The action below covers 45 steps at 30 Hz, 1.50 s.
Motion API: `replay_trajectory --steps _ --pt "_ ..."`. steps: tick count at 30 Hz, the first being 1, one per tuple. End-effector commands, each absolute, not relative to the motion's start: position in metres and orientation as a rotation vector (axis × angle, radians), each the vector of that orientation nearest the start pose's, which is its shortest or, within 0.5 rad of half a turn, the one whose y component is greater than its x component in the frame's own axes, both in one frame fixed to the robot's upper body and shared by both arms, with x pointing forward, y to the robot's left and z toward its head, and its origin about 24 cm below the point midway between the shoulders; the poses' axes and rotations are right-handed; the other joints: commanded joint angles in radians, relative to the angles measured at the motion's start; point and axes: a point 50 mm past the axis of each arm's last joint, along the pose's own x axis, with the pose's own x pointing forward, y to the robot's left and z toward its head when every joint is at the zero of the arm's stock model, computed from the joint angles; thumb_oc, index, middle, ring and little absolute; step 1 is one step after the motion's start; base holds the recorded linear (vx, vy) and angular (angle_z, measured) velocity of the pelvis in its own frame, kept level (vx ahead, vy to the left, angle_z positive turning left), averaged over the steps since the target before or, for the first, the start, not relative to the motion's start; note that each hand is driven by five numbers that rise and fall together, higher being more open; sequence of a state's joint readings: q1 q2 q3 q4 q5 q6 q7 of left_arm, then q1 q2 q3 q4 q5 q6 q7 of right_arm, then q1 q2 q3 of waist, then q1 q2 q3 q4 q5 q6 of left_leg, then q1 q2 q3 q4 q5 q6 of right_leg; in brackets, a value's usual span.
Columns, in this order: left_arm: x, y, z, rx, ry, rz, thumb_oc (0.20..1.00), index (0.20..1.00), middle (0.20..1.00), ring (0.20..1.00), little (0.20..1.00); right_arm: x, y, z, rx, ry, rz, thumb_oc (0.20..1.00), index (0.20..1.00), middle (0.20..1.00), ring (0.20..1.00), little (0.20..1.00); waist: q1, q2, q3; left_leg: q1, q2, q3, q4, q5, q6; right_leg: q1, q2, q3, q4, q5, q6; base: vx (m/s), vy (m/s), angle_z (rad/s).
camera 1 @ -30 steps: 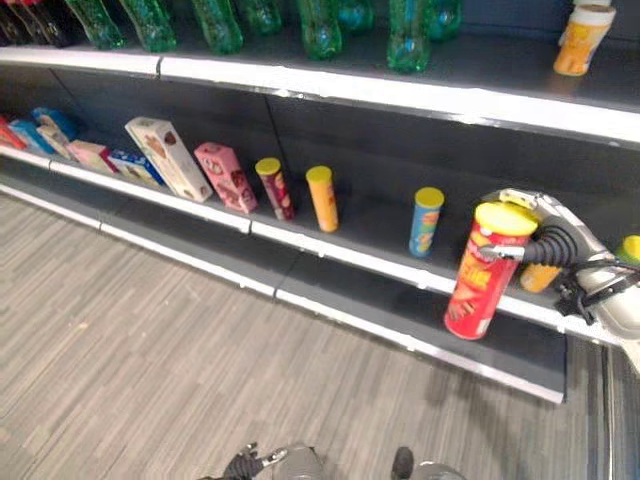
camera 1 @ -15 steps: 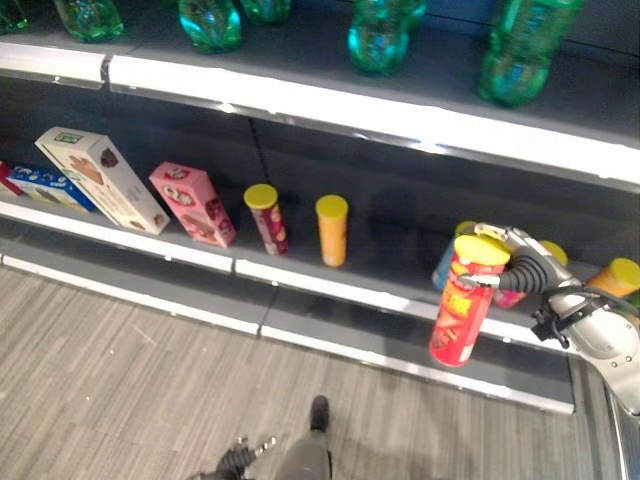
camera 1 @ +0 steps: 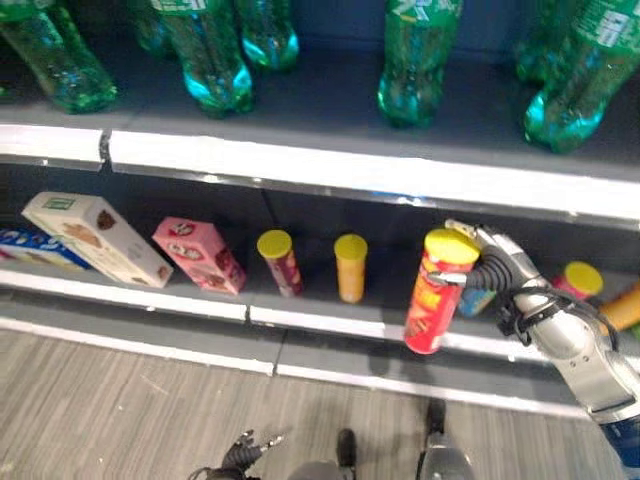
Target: Put the goods on the table back onto the shelves and tidy them up.
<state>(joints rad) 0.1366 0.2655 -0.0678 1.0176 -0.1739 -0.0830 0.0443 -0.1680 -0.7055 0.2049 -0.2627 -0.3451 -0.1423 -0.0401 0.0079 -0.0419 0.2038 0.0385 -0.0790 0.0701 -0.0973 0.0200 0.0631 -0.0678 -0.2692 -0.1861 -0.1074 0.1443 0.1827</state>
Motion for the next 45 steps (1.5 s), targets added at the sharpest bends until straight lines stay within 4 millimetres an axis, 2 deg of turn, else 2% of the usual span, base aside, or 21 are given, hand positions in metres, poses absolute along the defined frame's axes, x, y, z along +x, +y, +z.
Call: replay_trajectory --steps 1,6,20,28,37,45 --pt "0.095 0.251 -0.148 0.193 1.047 0.23 1.0 1.0 1.0 1.0 1.0 0.263 -0.172 0.197 -1.066 -0.778 0.105 0.2 0.2 0.2 0.2 0.2 0.007 0.028 -0.001 -0.003 0.15 0.029 0.01 -0.05 -0.134 0.072 0.023 -0.029 0.039 -0.065 0.026 0.09 -0.115 0.21" --pt "0.094 0.242 -0.15 0.192 1.04 0.244 1.0 1.0 1.0 1.0 1.0 0.275 -0.16 0.185 -1.145 -0.806 0.039 0.2 0.2 0.2 0.2 0.2 0.029 0.051 0.023 -0.041 0.165 0.018 0.01 -0.034 -0.152 0.068 0.03 -0.043 0.023 -0.075 0.025 0.03 -0.059 0.06" --pt "0.108 0.235 -0.146 0.198 0.977 0.245 1.0 1.0 1.0 1.0 1.0 0.291 -0.136 0.206 -1.146 -0.96 -0.026 0.2 0.2 0.2 0.2 0.2 0.059 0.104 0.089 -0.141 0.162 0.005 0.01 0.0 -0.164 -0.016 0.015 -0.047 0.02 -0.057 0.03 -0.02 0.001 0.03" --pt "0.117 0.231 -0.143 0.189 0.943 0.233 1.0 1.0 1.0 1.0 1.0 0.297 -0.136 0.213 -1.17 -0.979 -0.057 0.2 0.2 0.2 0.2 0.2 0.071 0.113 0.106 -0.174 0.16 -0.005 0.01 0.01 -0.167 -0.041 0.01 -0.051 0.02 -0.049 0.032 -0.01 0.002 0.02" --pt "0.121 0.23 -0.14 0.189 0.913 0.218 1.0 1.0 1.0 1.0 1.0 0.314 -0.134 0.194 -1.26 -0.895 -0.004 0.2 0.2 0.2 0.2 0.2 0.086 0.127 0.123 -0.201 0.158 -0.011 0.01 0.02 -0.172 -0.063 0.001 -0.059 0.02 -0.042 0.035 0.0 0.001 0.01" --pt "0.126 0.227 -0.137 0.19 0.88 0.195 1.0 1.0 1.0 1.0 1.0 0.326 -0.141 0.197 -1.312 -0.871 -0.047 0.2 0.2 0.2 0.2 0.2 0.1 0.15 0.134 -0.228 0.152 -0.021 0.01 0.031 -0.176 -0.08 -0.004 -0.068 0.02 -0.036 0.038 -0.01 0.004 0.05"
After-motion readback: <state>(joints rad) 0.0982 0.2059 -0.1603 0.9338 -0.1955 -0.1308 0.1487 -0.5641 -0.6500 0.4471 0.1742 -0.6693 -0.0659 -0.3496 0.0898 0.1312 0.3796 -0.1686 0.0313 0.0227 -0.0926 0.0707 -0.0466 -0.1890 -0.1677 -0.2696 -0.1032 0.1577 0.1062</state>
